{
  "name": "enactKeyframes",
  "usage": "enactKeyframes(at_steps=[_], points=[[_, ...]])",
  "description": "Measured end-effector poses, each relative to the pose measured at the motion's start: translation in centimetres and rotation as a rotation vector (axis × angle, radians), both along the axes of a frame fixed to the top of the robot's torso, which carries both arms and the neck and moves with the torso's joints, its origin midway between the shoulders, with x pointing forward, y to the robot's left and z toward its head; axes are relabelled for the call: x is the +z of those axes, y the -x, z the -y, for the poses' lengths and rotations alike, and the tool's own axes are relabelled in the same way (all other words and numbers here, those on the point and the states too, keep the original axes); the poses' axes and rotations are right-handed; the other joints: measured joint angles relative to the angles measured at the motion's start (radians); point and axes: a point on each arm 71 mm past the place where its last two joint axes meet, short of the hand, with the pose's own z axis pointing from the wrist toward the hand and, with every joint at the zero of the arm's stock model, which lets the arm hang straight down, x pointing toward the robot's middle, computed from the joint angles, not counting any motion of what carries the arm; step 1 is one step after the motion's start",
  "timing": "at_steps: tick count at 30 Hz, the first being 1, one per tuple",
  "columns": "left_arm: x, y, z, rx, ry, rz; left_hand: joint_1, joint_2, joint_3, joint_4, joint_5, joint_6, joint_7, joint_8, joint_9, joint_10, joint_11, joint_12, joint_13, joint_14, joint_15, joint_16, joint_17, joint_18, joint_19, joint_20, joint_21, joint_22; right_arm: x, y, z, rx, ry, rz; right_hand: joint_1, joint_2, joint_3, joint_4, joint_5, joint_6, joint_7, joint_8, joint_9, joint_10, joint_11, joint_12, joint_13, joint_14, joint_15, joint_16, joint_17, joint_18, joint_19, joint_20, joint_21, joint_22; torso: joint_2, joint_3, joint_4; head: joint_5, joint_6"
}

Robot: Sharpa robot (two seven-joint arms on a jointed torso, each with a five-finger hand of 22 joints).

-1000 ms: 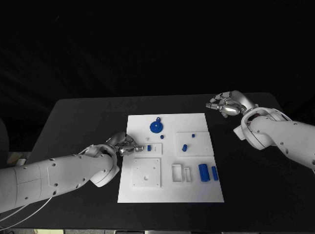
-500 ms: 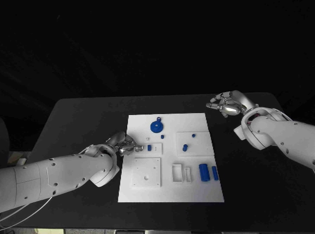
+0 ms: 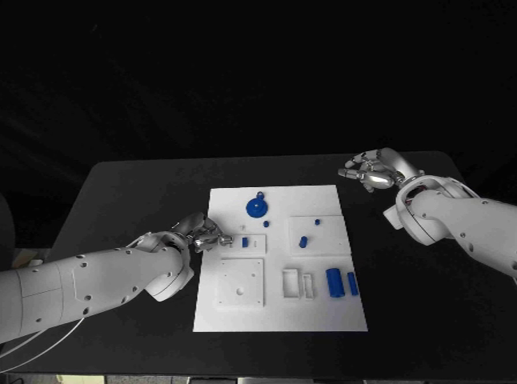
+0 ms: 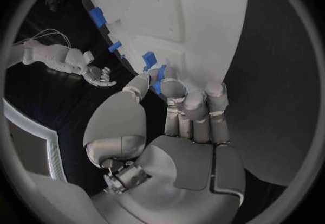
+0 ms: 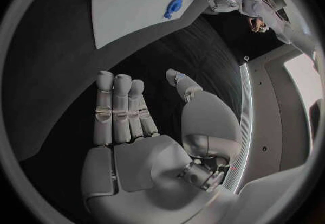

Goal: Assemble the parts on the task board

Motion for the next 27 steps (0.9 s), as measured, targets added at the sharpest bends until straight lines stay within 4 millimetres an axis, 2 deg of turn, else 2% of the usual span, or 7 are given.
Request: enactKeyframes(at_steps=[17, 27], points=[[1.5, -0.8, 0.3, -0.033, -0.046, -0.074, 0.0, 0.0, -0.008, -0.008, 0.0, 0.0, 0.0, 0.0, 0.001, 0.0, 0.0, 0.0, 0.001, 0.0, 0.0, 0.0, 0.001, 0.0, 0.0, 0.0, 0.0, 0.0, -0.1, 0.0, -0.2, 0.002, -0.001, -0.001, 0.0, 0.0, 0.0, 0.0, 0.0, -0.005, 0.001, 0.0, 0.0, 0.0, 0.0, 0.0, -0.001, 0.0, 0.0, 0.0, 0.001, 0.0, 0.0, 0.0, 0.0, 0.001, 0.0, 0.0, 0.0002, 0.0, -0.003], [2.9, -1.5, 1.3, -0.079, -0.138, -0.09, 0.0, 0.0, -0.012, -0.012, -0.004, 0.003, -0.004, 0.0, 0.001, 0.0, 0.0, 0.0, 0.002, 0.002, 0.002, 0.004, 0.002, 0.0, 0.0, 0.0, 0.0, 0.0, -0.1, 0.0, -0.3, 0.004, -0.001, -0.002, 0.0, 0.0, 0.0, 0.0, 0.0, -0.005, 0.001, 0.0, 0.0, 0.0, 0.0, 0.0, -0.001, 0.0, 0.0, 0.0, 0.001, 0.0, 0.0, 0.0, 0.0, 0.001, 0.0, 0.0003, -0.0002, 0.001, -0.006]])
